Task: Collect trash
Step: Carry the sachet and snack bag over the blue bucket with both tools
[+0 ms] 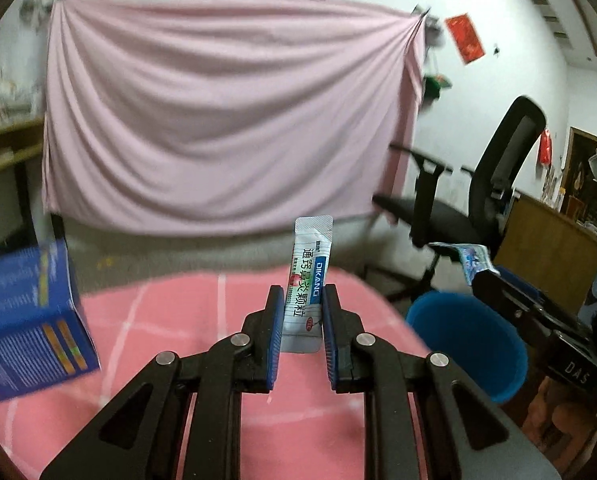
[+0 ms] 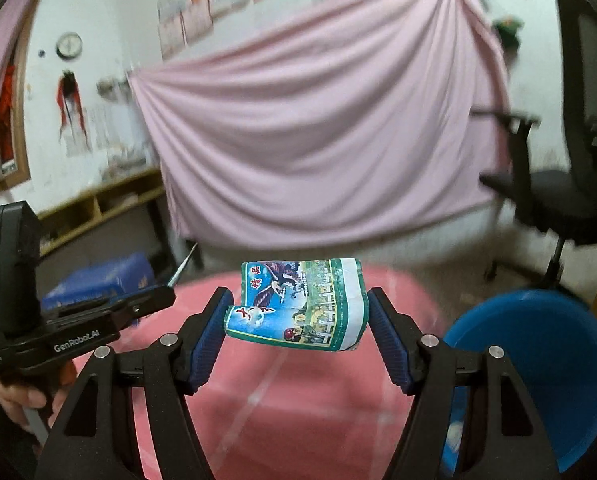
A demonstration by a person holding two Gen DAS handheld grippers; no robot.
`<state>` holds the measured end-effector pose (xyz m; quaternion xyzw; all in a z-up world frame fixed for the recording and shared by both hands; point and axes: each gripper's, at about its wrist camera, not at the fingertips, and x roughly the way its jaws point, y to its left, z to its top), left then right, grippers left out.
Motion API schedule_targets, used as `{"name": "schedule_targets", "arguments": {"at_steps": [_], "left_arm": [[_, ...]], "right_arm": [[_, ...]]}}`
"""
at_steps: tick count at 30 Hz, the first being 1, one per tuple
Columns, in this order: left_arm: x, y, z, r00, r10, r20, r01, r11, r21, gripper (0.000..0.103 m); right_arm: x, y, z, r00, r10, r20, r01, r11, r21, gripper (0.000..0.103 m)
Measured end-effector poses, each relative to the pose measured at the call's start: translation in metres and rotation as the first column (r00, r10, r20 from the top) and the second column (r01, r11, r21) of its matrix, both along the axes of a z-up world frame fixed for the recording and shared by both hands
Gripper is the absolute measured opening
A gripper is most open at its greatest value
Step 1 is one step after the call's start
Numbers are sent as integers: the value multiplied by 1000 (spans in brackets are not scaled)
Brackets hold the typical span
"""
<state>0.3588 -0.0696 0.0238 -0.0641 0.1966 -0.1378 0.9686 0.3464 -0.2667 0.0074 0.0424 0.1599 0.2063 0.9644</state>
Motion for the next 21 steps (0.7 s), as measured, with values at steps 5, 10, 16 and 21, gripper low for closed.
{"name": "schedule_targets", "arguments": {"at_steps": [5, 10, 16, 21], "left_arm": [[-21, -24, 26, 990, -2, 139, -1, 1000, 21, 15], [-29, -55, 39, 976, -33, 213, 27, 999, 34, 15], [-39, -90, 47, 950, -97, 298, 83, 995, 57, 15], [-46, -124, 48, 934, -162, 319, 144, 986, 78, 16]], "right_arm": [[-26, -20, 22, 979, -97, 180, 94, 995, 25, 67], [-43, -44, 31, 947, -168, 273, 159, 986, 55, 67], [-60, -73, 33, 912, -244, 330, 235, 970, 69, 67], [-71, -100, 31, 890, -295, 349, 284, 955, 83, 67]]}}
